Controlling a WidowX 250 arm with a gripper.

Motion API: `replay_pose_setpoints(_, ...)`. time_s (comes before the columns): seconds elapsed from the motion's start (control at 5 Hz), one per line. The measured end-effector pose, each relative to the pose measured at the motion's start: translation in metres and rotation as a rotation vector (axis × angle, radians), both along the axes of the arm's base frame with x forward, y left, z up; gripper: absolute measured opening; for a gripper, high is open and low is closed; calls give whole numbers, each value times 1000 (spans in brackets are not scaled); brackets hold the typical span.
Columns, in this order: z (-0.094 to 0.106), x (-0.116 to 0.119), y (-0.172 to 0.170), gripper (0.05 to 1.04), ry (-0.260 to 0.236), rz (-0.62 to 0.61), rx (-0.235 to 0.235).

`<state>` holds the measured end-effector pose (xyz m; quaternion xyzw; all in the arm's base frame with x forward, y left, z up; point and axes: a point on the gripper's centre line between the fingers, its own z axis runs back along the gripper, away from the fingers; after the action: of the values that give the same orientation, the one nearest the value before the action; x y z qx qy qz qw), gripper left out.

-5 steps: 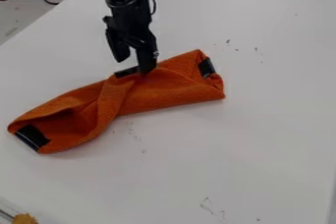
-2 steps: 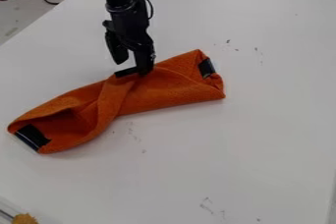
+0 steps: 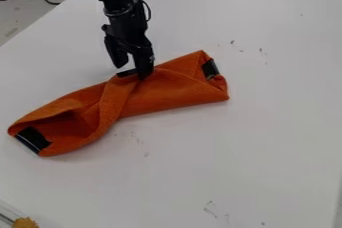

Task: Unfold the cloth from center to bottom right

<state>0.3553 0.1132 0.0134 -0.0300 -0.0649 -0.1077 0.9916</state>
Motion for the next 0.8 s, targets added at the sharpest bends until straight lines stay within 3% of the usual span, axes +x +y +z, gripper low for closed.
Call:
replay_pose_setpoints(0.4, -4, -1, 0, 381, 5, 12, -10)
replay_pose_setpoints(0.6, -3, -1, 1, 193, 13, 23, -11)
replay_pose_setpoints(0.8, -3, 0, 0, 104, 11, 36, -5)
